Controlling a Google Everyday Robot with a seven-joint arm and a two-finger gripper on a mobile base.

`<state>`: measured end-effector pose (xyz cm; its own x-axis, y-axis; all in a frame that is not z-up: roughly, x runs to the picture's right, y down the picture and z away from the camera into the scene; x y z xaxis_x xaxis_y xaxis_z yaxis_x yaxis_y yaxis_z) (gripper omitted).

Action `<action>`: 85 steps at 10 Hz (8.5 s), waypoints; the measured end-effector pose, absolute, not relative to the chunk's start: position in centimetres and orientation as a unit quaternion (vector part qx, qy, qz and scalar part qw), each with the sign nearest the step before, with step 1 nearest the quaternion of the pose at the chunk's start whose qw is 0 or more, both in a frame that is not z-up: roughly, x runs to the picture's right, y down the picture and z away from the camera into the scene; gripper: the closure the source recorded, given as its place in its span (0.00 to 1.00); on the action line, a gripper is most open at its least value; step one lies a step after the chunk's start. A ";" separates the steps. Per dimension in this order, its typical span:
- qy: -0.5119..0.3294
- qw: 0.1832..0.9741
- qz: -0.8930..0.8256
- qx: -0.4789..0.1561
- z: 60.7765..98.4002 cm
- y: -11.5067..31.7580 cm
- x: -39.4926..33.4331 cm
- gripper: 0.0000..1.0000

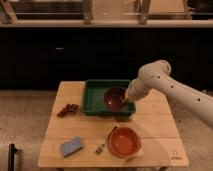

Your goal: Stack bowls into tray

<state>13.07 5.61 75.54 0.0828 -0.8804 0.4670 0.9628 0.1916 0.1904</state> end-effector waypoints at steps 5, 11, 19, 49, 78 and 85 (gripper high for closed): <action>-0.257 0.739 -0.619 -0.069 74.4 10.3 10.6 1.00; -0.263 0.745 -0.609 -0.068 71.9 14.8 10.8 1.00; -0.312 0.721 -0.611 -0.100 69.0 17.4 15.9 1.00; -0.227 0.724 -0.630 -0.165 74.4 17.8 17.7 0.20; -0.273 0.733 -0.611 -0.123 76.6 26.7 18.4 0.20; -0.300 0.714 -0.623 -0.108 79.0 26.6 18.8 0.20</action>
